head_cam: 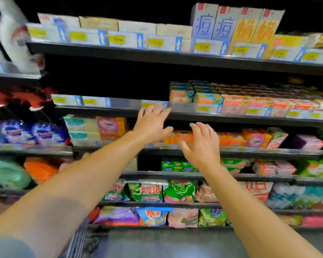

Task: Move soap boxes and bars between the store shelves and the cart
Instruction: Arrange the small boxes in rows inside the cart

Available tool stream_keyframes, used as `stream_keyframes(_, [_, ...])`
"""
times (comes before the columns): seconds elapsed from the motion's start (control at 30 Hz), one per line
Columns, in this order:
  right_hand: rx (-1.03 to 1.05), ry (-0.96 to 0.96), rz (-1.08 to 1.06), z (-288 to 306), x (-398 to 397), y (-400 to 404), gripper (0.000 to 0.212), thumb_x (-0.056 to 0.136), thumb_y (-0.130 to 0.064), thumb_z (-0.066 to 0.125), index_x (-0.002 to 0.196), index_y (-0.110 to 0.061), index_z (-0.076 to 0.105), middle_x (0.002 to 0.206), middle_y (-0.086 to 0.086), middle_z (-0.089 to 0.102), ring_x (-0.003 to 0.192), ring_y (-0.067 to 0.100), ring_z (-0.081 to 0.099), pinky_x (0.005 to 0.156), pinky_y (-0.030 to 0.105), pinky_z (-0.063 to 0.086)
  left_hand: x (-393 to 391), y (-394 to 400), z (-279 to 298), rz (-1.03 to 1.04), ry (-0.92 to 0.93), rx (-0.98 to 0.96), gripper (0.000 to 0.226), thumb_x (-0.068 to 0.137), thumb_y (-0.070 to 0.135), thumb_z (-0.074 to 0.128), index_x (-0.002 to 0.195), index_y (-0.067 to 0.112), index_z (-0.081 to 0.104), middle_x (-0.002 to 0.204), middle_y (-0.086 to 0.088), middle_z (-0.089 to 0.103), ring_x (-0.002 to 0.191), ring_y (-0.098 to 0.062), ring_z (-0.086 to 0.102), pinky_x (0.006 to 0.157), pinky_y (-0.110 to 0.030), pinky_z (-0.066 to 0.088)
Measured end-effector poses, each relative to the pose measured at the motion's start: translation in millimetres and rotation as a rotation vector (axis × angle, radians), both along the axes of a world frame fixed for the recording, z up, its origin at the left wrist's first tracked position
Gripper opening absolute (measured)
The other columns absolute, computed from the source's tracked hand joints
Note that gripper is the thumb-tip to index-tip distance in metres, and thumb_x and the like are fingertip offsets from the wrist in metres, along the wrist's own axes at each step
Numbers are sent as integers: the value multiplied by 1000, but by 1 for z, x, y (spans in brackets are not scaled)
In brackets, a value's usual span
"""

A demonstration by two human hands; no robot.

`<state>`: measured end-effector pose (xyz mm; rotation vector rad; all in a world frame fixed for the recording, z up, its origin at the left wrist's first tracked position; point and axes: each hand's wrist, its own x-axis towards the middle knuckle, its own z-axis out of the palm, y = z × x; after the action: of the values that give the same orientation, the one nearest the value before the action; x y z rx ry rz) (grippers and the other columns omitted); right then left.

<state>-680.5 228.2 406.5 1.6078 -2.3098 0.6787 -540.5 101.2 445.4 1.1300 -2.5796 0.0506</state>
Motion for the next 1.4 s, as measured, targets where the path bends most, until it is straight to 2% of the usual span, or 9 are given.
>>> stream_keyframes(0.17, [92,0,48,-32,51,29,71,88,-54,59,145,-16,41,151,5,41,143,30,29,117,49,25,66,43,-48,28,-4,90,69,94,55,48,154,29,25,162,3,21,149,-24,11,121,-51,9])
stream_keyframes(0.37, [299,-74,168,-75,128,55,73,92,-53,55,152,-20,30,159,3,29,149,28,16,121,48,15,152,92,-117,110,-84,188,66,94,53,50,152,29,29,160,3,26,148,-25,15,120,-51,11])
stream_keyframes(0.57, [448,-83,277,-120,211,67,75,88,-51,59,151,-19,33,157,3,31,148,29,19,122,46,10,245,121,-176,202,-115,240,69,89,51,57,150,25,37,156,-3,35,144,-29,26,117,-52,18])
stream_keyframes(0.7, [542,-67,366,-145,264,56,77,89,-52,59,152,-19,31,159,3,29,149,30,17,122,47,9,306,127,-209,271,-147,331,74,85,56,47,150,24,38,155,-5,37,142,-31,29,113,-54,24])
stream_keyframes(0.87, [628,-50,451,-177,338,32,77,86,-53,62,150,-20,35,156,4,33,147,30,21,121,48,13,389,115,-248,347,-197,424,73,84,59,42,149,26,36,156,-3,33,144,-30,26,113,-53,26])
stream_keyframes(1.0, [715,-56,470,-199,395,7,78,87,-53,60,151,-19,33,157,4,31,146,30,22,121,47,15,452,94,-273,359,-234,488,71,92,58,48,153,29,26,160,0,24,147,-29,20,117,-52,18])
stream_keyframes(1.2, [813,-134,460,-235,458,-41,77,89,-50,60,153,-19,31,158,2,29,147,28,20,121,43,10,524,55,-305,367,-231,582,66,92,56,49,151,33,30,159,0,27,146,-29,20,118,-50,17])
stream_keyframes(1.3, [888,-169,445,-258,481,-62,76,92,-49,57,155,-20,25,160,1,23,149,27,14,121,40,6,552,37,-326,379,-231,612,65,90,55,39,150,29,34,158,0,31,146,-29,22,117,-50,19])
stream_keyframes(1.4, [971,-211,430,-285,496,-83,75,95,-47,53,156,-20,19,162,1,18,150,26,8,122,38,3,572,17,-352,364,-239,698,66,93,49,49,152,28,29,160,-1,25,148,-28,15,119,-50,15])
